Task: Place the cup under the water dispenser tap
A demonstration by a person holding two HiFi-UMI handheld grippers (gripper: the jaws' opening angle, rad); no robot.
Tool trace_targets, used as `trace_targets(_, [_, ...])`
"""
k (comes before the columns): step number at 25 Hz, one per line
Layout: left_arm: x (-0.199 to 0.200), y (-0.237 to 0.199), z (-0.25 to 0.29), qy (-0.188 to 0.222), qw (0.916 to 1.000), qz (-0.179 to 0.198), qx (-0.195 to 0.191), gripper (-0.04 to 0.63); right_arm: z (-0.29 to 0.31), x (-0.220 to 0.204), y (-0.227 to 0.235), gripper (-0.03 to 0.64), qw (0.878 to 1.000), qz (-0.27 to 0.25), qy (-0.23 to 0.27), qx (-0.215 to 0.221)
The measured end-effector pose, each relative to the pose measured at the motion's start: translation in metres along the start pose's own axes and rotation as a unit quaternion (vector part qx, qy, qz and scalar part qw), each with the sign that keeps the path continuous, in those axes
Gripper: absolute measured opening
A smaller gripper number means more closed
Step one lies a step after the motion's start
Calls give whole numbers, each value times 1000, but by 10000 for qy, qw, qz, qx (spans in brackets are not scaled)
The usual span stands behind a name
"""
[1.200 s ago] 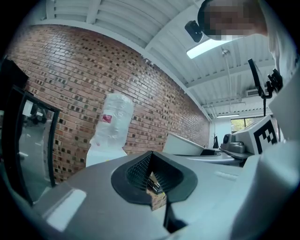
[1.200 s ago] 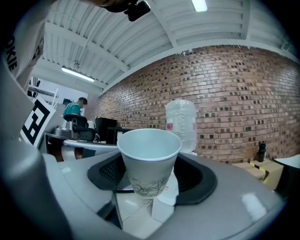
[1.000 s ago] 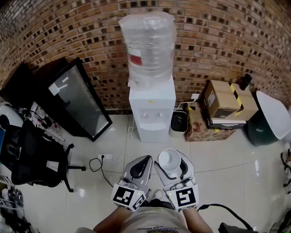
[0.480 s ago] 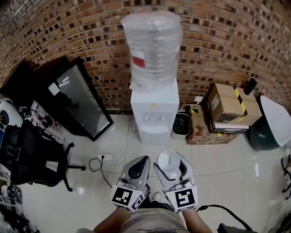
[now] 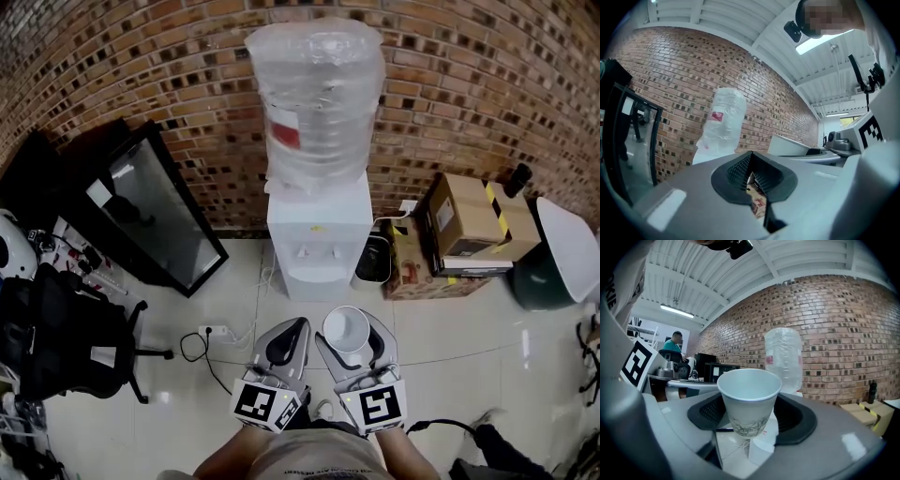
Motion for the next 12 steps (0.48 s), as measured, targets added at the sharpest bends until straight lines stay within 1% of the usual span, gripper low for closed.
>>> trace_targets(5, [-8,-26,23,-3,9999,-71,-97,-8,34,1,8,322,9999,-1,-112,-31])
trace_targets(12, [-3,-68,50,-49,9998,-192,-103,-8,81,5,12,322,9996,-83,-250,-58])
Point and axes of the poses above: the fingertips, and each gripper's own axes: z forward along the fingers, y to its right, x out of its top, the point moved 7 cm from there along -z, backward along the fingers, and after that the axes turned 7 degrees about z, right-handed, at the moved point
